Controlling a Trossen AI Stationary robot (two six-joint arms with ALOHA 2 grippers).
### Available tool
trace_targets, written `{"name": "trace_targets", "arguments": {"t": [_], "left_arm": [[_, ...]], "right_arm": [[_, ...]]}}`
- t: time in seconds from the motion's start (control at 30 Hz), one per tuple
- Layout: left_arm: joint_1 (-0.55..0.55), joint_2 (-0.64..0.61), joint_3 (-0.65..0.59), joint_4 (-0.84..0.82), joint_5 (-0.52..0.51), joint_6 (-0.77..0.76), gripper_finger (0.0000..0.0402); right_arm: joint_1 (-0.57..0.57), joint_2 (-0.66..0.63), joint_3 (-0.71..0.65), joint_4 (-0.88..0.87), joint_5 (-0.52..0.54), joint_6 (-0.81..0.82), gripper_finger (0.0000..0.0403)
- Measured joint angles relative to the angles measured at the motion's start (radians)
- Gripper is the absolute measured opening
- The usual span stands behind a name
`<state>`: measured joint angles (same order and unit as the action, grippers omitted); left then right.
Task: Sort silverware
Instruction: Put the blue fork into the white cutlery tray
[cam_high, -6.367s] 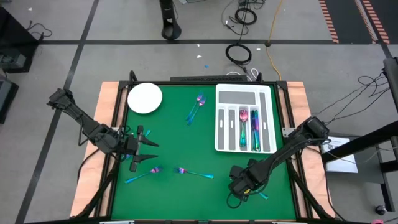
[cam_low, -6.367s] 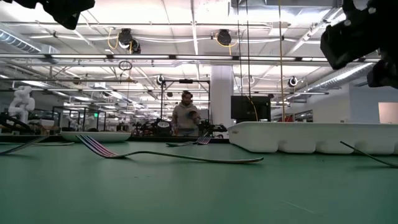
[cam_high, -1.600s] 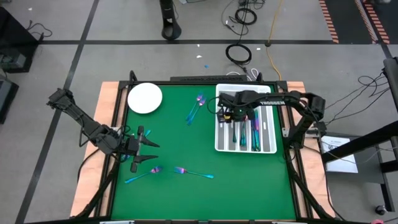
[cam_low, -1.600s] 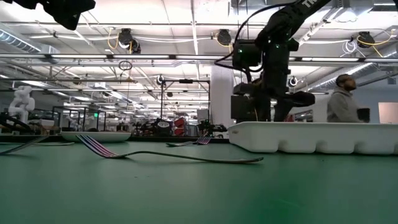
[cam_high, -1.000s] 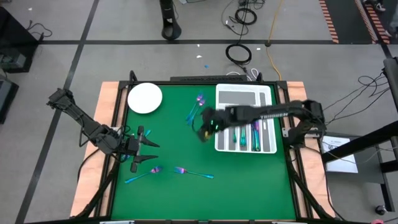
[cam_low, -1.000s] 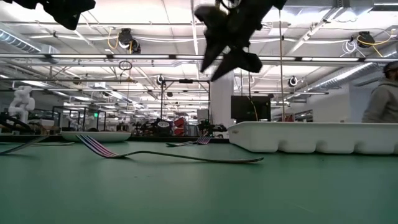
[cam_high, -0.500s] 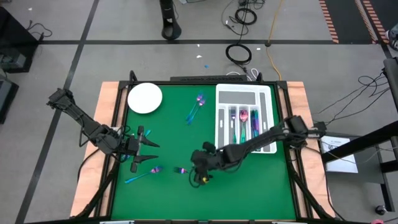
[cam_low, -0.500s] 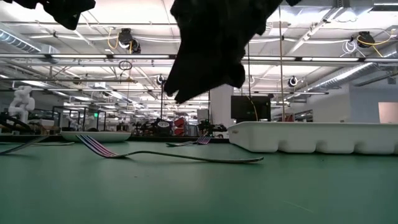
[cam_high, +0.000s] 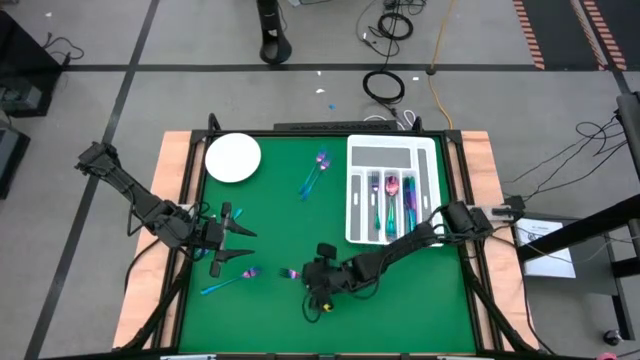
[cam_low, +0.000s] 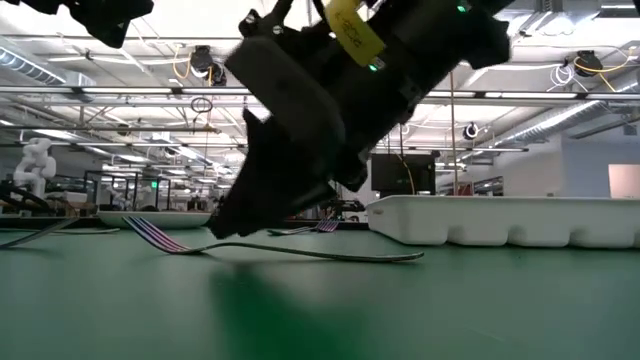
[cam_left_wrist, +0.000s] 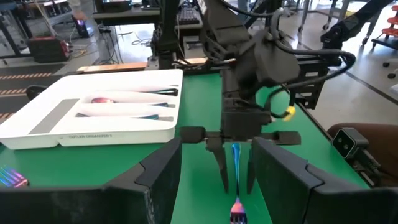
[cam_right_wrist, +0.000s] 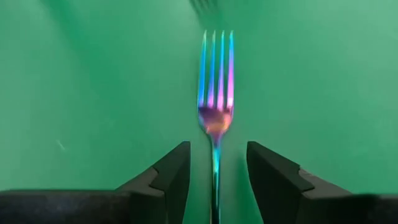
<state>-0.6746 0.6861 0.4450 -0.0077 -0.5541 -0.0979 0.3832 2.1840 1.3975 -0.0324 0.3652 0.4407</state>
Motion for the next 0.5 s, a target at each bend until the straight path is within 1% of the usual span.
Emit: {"name": "trace_targets", "arguments": {"t": [0.13, 0.23, 0.3, 0.43, 0.47, 0.5], "left_arm": [[0.000, 0.000, 0.000, -0.001, 0.000, 0.000, 0.0198], [0.000, 0.000, 0.000, -0.001, 0.000, 0.000, 0.0198], [0.000, 0.000, 0.000, 0.000, 0.000, 0.000, 0.0198], [0.000, 0.000, 0.000, 0.000, 0.000, 0.000, 0.0198], [0.000, 0.000, 0.000, 0.000, 0.000, 0.000, 0.0198], [0.000, 0.000, 0.000, 0.000, 0.000, 0.000, 0.0198]], "right_arm": [[0.013, 0.031, 0.001, 0.000, 0.010, 0.013, 0.0145], [0.018, 0.046, 0.004, 0.002, 0.019, 0.044, 0.0132], [0.020, 0.049, 0.004, -0.004, 0.021, 0.066, 0.0109], [0.018, 0.046, 0.003, 0.003, 0.010, 0.080, 0.0034], [0.017, 0.046, 0.002, 0.016, 0.005, 0.080, 0.0018], [0.016, 0.043, 0.003, 0.025, 0.004, 0.078, 0.0010]]}}
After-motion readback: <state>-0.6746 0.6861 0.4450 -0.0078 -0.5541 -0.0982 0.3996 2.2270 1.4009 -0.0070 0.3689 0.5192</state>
